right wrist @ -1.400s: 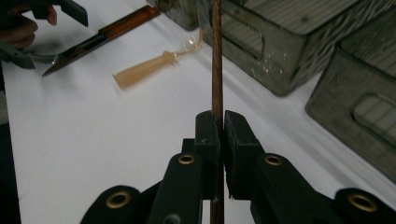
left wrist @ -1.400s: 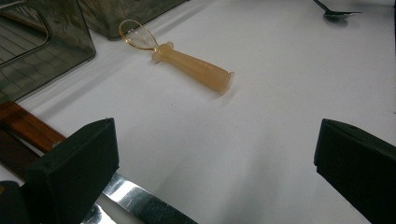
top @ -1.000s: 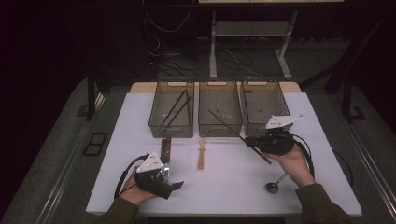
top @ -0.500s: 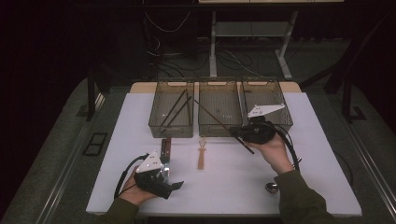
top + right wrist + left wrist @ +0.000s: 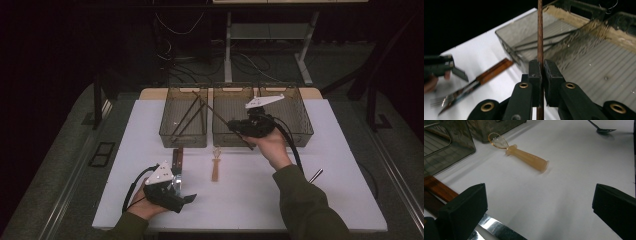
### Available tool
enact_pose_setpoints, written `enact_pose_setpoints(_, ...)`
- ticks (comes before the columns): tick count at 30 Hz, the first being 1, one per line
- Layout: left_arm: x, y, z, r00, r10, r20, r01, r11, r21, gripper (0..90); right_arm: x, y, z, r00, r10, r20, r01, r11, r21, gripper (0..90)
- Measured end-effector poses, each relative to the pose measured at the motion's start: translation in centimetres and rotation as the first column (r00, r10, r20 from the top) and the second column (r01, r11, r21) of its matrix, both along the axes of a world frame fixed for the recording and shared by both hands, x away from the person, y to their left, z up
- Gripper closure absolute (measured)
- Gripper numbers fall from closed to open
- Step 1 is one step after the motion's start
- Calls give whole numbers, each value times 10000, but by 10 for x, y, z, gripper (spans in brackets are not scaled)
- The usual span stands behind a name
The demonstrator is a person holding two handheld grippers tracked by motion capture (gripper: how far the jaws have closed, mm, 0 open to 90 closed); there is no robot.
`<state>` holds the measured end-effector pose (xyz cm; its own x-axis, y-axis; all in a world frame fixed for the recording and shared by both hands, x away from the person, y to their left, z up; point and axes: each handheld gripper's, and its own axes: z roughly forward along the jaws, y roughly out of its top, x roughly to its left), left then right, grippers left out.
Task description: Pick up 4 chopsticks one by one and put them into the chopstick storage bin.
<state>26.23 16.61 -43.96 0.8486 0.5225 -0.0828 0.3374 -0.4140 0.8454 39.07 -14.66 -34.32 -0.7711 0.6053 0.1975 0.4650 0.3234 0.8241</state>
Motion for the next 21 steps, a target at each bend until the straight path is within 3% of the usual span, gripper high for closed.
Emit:
enact_pose_setpoints(8,0,0,1,9999,-54,101,53,10000,30,0,21,28,11,9995,-262,199,259,9995,164,849)
enact_pose_setpoints(16,-1,-1,1,9999,-85,104,86,9999,-73,0,37,61,12,9983,-399,423,393,9991,140,849)
enact_pose_setpoints(21,-2,-2,2,9999,-66,114,67,9999,-88,0,46,81,8,9987,-400,326,398,9992,73,848)
